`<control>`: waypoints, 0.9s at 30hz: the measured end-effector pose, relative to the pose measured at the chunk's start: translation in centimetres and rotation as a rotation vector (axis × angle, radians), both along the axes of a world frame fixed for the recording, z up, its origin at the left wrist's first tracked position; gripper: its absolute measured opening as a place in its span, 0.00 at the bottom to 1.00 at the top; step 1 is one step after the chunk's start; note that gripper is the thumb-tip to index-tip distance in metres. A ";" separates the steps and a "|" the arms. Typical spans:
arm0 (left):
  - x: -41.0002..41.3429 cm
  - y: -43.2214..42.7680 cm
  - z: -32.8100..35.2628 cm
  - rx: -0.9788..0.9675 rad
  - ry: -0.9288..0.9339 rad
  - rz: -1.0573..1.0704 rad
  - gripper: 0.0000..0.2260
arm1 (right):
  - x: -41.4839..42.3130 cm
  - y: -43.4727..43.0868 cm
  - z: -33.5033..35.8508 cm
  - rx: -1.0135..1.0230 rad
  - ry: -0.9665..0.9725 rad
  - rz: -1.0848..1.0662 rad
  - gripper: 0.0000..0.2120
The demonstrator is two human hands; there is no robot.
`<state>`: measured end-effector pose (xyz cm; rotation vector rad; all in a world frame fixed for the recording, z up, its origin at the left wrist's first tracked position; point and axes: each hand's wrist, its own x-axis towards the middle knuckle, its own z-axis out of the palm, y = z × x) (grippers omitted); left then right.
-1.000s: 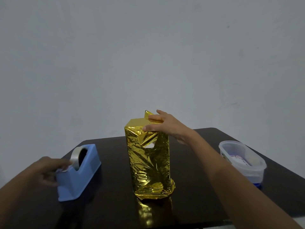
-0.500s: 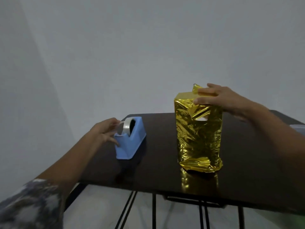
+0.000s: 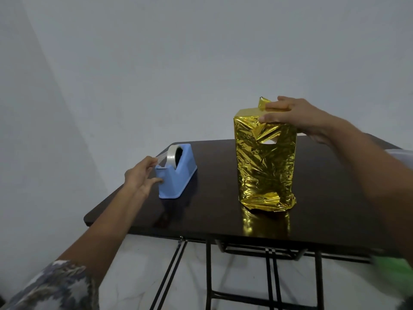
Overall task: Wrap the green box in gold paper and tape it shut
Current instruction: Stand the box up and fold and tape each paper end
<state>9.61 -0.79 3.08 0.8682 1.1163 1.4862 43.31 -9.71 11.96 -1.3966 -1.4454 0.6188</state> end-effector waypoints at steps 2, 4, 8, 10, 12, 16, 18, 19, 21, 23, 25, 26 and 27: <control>0.0 -0.1 -0.7 -0.003 -0.017 0.014 0.03 | -0.1 -0.1 0.0 -0.001 0.005 0.016 0.31; 0.1 -0.1 -1.7 -0.022 -0.037 0.038 0.02 | 0.2 0.0 0.0 0.009 0.012 0.021 0.30; 0.7 -0.4 -3.6 -0.053 -0.064 0.100 0.08 | 0.1 0.1 0.0 -0.008 0.038 0.045 0.43; 1.1 -0.4 -3.9 -0.040 -0.063 0.128 0.06 | 0.2 0.1 0.0 -0.013 0.023 0.045 0.49; 1.4 -0.5 -3.8 -0.037 -0.082 0.141 0.05 | 0.2 0.2 0.0 -0.011 0.043 0.056 0.42; 1.6 -0.1 -3.7 -0.082 -0.006 0.151 0.12 | 0.3 0.4 -0.1 -0.011 0.040 0.046 0.40; 1.7 0.1 -4.0 -0.114 -0.019 0.140 0.11 | 0.4 0.3 -0.1 -0.021 0.023 0.050 0.44; 1.7 0.2 -4.1 -0.126 -0.031 0.147 0.12 | 0.5 0.3 -0.1 -0.020 0.025 0.054 0.46; 1.9 0.0 -4.3 -0.145 -0.068 0.164 0.15 | 0.3 0.2 0.0 -0.012 0.023 0.056 0.47; 2.0 -0.2 -4.1 -0.150 -0.087 0.167 0.17 | 0.5 0.3 0.0 -0.008 0.017 0.053 0.49; 2.0 -0.3 -4.2 -0.165 -0.080 0.167 0.16 | 0.4 0.5 -0.1 -0.006 0.022 0.065 0.43; 1.9 -0.2 -4.4 -0.173 -0.069 0.166 0.16 | 0.4 0.5 0.0 0.003 0.023 0.063 0.39; 1.7 -0.3 -4.9 -0.186 -0.052 0.173 0.15 | 0.4 0.6 -0.3 0.006 0.018 0.054 0.36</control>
